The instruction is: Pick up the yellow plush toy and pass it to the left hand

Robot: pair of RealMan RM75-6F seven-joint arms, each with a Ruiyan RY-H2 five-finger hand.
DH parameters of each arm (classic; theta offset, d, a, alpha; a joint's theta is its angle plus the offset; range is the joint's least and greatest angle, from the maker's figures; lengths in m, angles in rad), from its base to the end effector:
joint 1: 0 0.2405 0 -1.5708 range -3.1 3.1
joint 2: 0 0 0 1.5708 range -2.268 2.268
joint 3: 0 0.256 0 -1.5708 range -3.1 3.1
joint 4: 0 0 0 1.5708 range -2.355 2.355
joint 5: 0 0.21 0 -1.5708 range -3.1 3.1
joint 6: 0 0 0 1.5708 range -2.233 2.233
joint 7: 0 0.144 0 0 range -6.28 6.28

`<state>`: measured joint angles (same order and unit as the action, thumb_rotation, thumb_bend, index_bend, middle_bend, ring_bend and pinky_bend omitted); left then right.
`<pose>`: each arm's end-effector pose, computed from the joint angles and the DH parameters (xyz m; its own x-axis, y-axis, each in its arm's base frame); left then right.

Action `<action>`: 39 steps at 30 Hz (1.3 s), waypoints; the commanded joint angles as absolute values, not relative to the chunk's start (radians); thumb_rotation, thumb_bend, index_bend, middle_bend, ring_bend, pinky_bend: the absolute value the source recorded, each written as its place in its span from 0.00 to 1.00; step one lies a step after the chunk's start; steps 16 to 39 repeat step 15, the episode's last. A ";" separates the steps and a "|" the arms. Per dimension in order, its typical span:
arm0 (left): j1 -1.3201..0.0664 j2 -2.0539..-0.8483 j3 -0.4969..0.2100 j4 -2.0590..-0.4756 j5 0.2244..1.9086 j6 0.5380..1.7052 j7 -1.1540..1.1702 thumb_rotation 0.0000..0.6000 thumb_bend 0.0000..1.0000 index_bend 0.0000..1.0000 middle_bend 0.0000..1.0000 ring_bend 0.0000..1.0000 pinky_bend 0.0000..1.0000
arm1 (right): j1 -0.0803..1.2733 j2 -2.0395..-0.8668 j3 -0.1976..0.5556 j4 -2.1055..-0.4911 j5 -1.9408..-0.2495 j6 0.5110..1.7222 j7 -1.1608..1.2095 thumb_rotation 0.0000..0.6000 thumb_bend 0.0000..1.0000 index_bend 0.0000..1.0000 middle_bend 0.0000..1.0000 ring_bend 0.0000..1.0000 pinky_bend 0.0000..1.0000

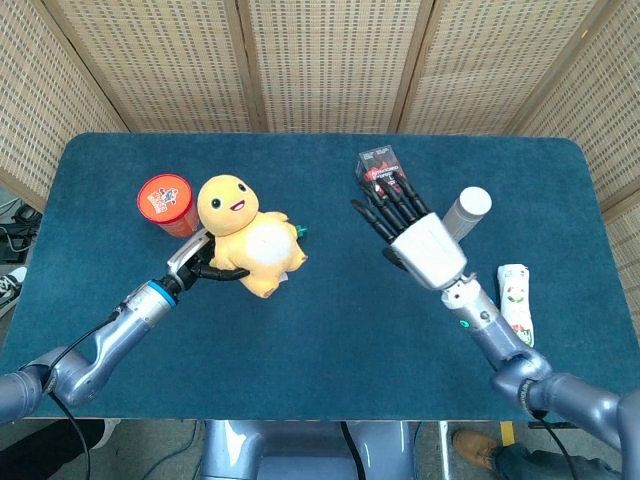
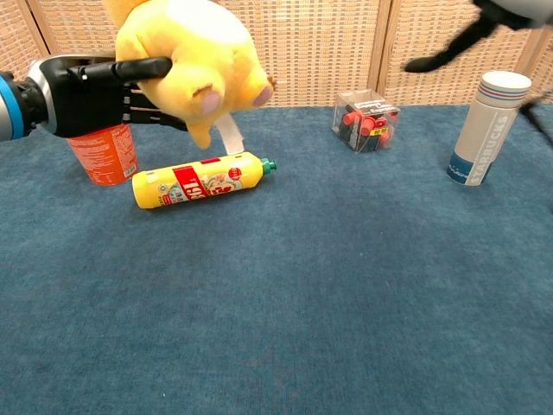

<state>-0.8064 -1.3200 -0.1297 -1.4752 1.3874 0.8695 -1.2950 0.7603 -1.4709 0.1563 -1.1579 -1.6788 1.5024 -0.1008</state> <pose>-0.1476 0.3649 0.0419 -0.6184 0.5848 0.5250 0.6925 0.0895 0.7159 -0.1317 -0.3645 0.0915 0.3663 0.4570 0.8105 -0.5623 -0.5853 0.5841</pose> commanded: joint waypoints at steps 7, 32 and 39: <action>-0.704 -1.359 -0.064 -1.448 1.443 1.004 -1.057 1.00 0.28 0.59 0.52 0.50 0.35 | 0.548 -1.382 0.068 -1.132 -1.569 1.536 -0.083 1.00 0.00 0.00 0.00 0.00 0.00; -0.665 -1.375 -0.039 -1.479 1.486 1.052 -1.011 1.00 0.28 0.59 0.52 0.50 0.35 | 0.429 -1.306 0.022 -1.252 -1.489 1.495 -0.092 1.00 0.00 0.00 0.00 0.00 0.00; -0.665 -1.375 -0.039 -1.479 1.486 1.052 -1.011 1.00 0.28 0.59 0.52 0.50 0.35 | 0.429 -1.306 0.022 -1.252 -1.489 1.495 -0.092 1.00 0.00 0.00 0.00 0.00 0.00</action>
